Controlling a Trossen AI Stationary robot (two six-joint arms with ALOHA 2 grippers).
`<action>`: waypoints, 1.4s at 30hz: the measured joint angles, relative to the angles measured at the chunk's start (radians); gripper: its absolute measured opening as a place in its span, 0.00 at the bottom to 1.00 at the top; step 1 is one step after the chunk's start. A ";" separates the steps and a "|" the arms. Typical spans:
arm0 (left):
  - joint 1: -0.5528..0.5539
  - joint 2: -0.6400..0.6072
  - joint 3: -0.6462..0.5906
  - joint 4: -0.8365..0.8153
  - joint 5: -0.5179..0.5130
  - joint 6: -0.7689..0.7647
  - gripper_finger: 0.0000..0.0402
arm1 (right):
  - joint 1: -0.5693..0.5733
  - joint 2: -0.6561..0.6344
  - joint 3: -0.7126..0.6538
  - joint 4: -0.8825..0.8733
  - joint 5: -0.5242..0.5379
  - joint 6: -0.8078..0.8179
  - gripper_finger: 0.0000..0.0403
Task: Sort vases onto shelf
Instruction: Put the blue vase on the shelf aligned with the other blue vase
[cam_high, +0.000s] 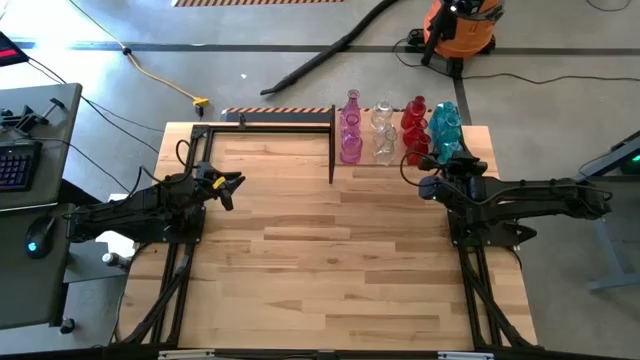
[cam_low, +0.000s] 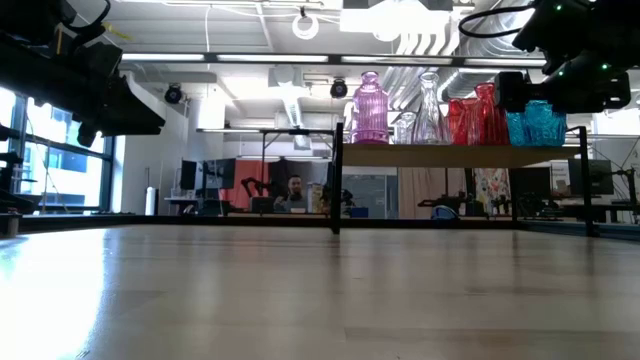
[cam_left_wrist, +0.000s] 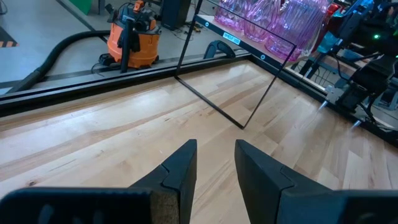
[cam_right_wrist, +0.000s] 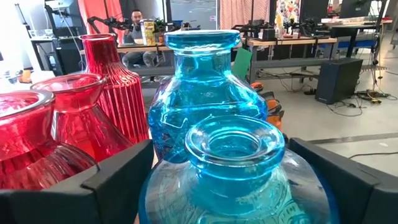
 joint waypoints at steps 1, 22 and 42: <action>0.000 0.000 0.000 0.000 0.000 0.000 0.25 | 0.000 0.000 0.000 -0.002 0.000 0.001 0.90; 0.000 0.000 0.000 0.000 0.000 0.000 0.25 | 0.000 -0.002 0.000 0.005 0.029 -0.006 0.99; 0.000 0.000 0.000 0.000 0.000 0.000 0.25 | 0.001 -0.069 0.000 0.081 0.035 -0.133 0.99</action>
